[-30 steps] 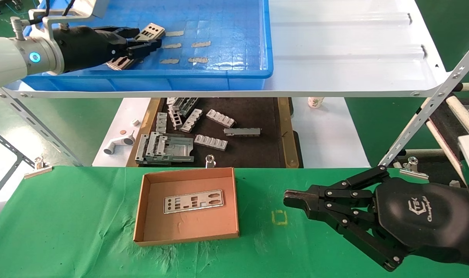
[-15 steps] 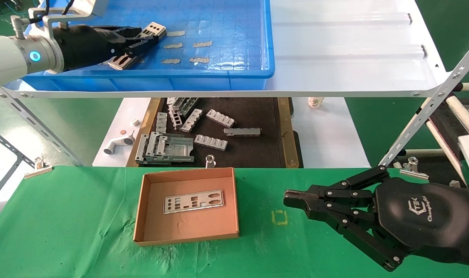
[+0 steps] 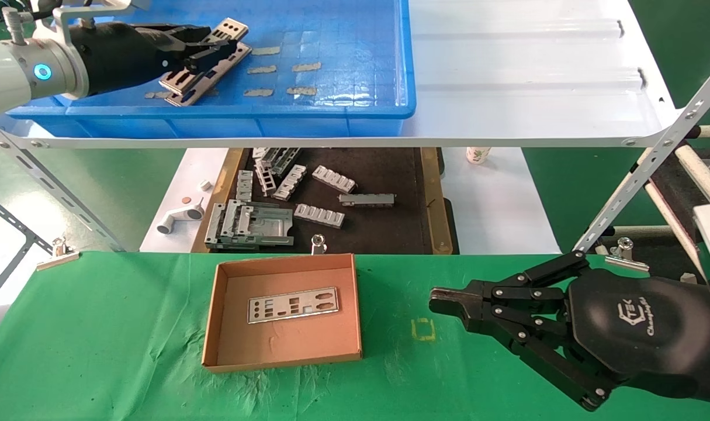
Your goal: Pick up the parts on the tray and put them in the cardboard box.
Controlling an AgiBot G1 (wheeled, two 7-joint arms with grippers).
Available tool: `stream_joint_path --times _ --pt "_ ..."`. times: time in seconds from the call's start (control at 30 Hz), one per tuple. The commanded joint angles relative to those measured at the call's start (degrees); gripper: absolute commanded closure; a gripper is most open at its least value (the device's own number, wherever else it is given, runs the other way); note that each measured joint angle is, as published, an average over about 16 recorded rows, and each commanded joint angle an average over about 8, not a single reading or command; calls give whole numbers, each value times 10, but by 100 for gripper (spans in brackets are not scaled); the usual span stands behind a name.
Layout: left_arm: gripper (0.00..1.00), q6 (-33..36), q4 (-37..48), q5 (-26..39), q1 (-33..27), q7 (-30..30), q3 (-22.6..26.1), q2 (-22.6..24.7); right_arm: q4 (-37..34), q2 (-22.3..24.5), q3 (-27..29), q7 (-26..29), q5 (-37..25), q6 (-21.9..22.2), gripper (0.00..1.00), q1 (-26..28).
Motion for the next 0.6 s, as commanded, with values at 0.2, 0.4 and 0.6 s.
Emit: stream_joint_path --times 0.2,0.4,0.6 --pt "65 -1 4 3 4 1 2 2 0 0 0 0 0 0 100 0" --pt "0 -5 5 4 5 -1 3 4 0 0 0 0 0 0 100 0" --pt "0 -8 5 5 5 -2 3 4 0 0 0 0 0 0 100 0"
